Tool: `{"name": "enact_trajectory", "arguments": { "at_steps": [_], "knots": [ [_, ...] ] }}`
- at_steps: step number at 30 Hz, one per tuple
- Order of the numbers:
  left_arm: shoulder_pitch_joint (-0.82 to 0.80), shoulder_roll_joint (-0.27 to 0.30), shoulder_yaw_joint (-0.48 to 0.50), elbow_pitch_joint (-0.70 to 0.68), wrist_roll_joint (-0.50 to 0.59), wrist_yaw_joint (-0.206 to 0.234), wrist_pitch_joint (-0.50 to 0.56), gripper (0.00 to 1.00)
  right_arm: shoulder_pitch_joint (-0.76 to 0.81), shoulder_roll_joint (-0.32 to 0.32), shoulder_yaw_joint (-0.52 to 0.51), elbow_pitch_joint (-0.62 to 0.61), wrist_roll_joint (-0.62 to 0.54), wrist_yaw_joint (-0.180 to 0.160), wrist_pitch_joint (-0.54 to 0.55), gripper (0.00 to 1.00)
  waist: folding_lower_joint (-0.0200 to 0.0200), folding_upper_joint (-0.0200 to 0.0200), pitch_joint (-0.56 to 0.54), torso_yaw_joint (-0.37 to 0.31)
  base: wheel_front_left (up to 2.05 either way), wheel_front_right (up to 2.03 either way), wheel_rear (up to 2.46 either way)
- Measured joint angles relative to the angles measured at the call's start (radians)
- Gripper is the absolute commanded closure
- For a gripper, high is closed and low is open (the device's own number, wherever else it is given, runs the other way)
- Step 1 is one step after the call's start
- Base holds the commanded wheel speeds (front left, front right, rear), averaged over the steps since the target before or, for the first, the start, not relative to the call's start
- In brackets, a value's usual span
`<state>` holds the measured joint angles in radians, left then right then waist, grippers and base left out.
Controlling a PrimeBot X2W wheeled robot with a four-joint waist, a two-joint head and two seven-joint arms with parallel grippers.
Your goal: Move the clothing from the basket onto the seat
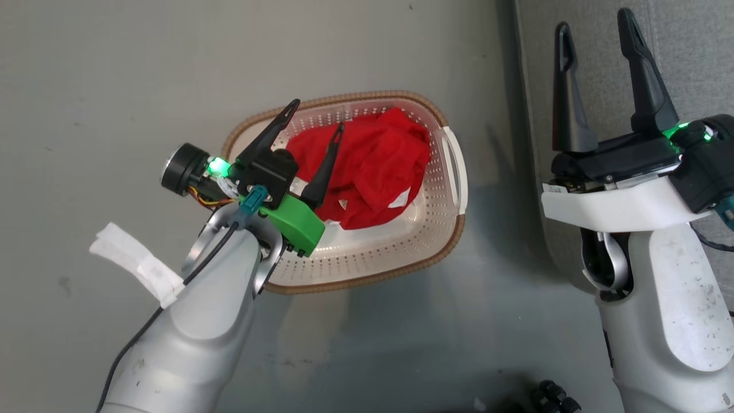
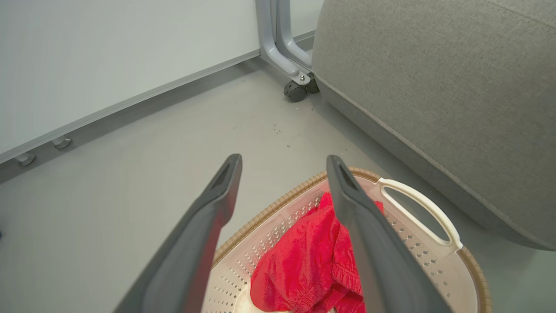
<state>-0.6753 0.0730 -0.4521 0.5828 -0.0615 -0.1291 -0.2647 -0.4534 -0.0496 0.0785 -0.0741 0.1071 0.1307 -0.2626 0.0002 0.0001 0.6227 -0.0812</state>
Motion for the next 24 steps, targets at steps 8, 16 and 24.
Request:
{"name": "enact_trajectory", "arguments": {
  "at_steps": [8,16,24],
  "knots": [
    [-0.175,0.002,-0.088,0.185,0.010,0.000,0.000,0.00,-0.077,0.000,0.029,-0.028,0.021,0.000,0.000,0.00,0.0001,0.0000,0.189,-0.052,0.00,0.00,0.00],
    [-0.288,0.004,-0.154,0.330,-0.012,0.000,0.000,0.00,-0.104,-0.001,0.047,-0.039,0.064,0.000,0.000,0.00,-0.0001,0.0000,0.324,-0.125,0.00,0.00,0.00],
    [-0.362,0.020,-0.161,0.476,-0.041,0.008,0.039,0.00,-0.104,-0.001,0.063,-0.044,0.095,0.000,0.000,0.00,-0.0001,0.0000,0.407,-0.205,0.00,0.00,0.00]
  ]
}}
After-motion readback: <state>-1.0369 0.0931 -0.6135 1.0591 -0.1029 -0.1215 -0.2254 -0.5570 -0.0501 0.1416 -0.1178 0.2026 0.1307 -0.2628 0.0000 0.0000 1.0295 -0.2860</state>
